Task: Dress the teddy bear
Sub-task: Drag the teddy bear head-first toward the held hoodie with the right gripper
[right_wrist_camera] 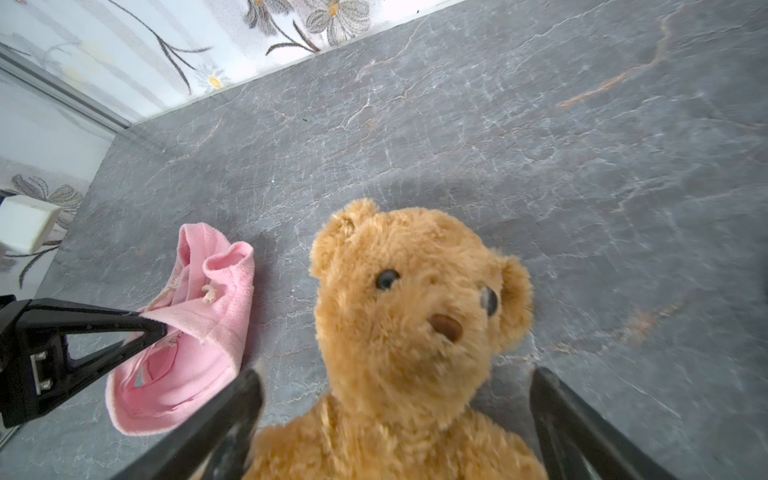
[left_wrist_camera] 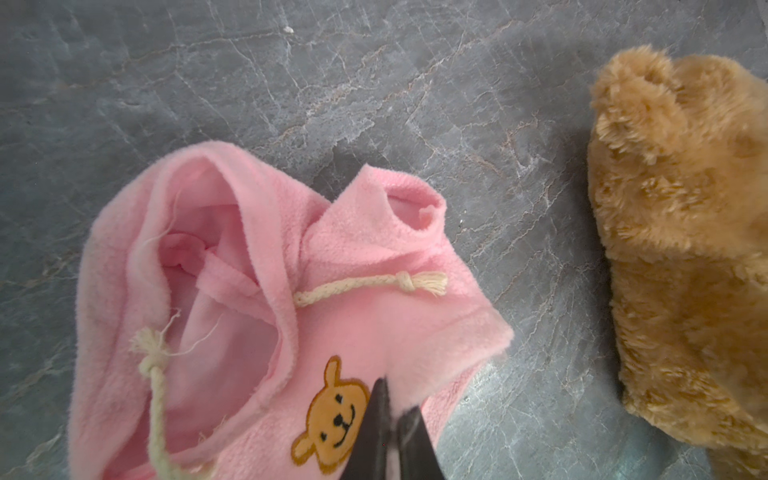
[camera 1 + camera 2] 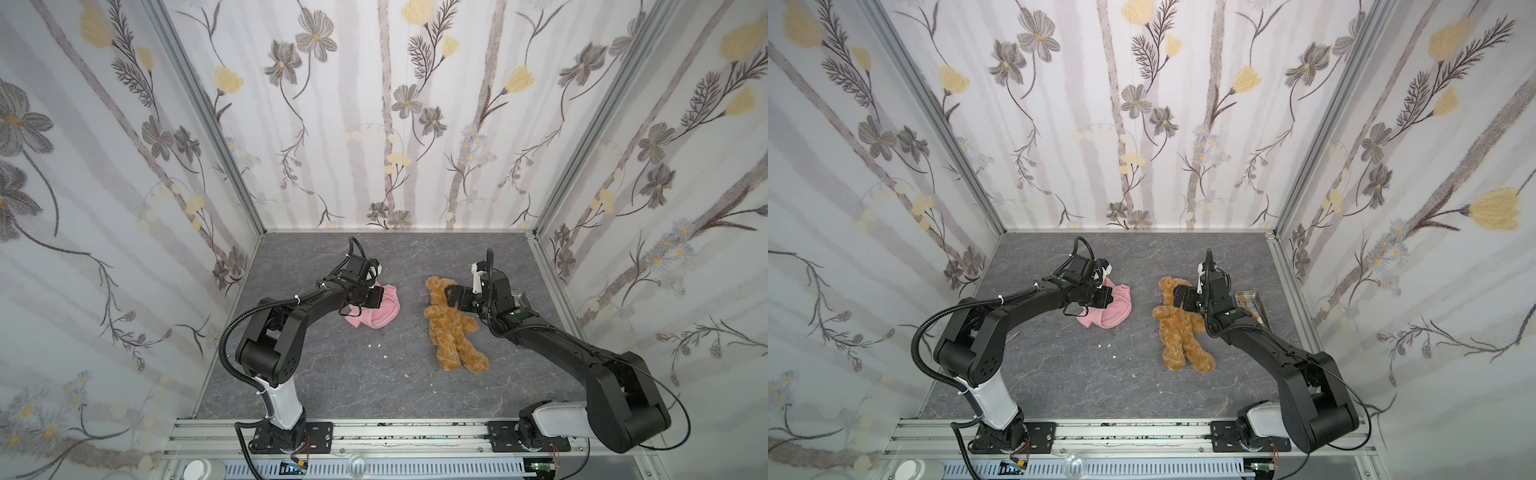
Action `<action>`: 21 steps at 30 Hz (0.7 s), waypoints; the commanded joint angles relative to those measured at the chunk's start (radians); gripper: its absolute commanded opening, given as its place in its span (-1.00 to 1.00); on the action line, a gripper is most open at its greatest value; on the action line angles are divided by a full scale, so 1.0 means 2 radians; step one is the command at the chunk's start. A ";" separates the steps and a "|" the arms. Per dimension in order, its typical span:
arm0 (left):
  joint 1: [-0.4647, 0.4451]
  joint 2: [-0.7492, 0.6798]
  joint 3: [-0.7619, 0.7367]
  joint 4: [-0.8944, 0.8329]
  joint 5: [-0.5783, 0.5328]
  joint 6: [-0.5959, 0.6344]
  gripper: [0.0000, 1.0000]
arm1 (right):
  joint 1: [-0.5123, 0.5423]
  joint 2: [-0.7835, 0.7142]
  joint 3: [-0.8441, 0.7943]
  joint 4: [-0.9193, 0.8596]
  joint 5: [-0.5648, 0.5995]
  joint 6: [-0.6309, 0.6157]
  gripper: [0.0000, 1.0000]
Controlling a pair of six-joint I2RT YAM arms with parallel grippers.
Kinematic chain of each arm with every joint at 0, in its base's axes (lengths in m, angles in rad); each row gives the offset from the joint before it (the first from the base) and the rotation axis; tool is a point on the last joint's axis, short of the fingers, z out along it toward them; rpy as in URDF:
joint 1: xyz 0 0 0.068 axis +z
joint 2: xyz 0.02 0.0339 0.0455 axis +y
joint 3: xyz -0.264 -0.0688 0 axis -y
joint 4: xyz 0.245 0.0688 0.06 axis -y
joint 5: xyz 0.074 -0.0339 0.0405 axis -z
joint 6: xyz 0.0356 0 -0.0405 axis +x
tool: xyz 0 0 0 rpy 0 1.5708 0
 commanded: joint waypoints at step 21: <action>0.000 0.004 0.004 0.010 0.015 -0.009 -1.00 | 0.018 0.207 0.054 0.130 0.011 0.056 0.28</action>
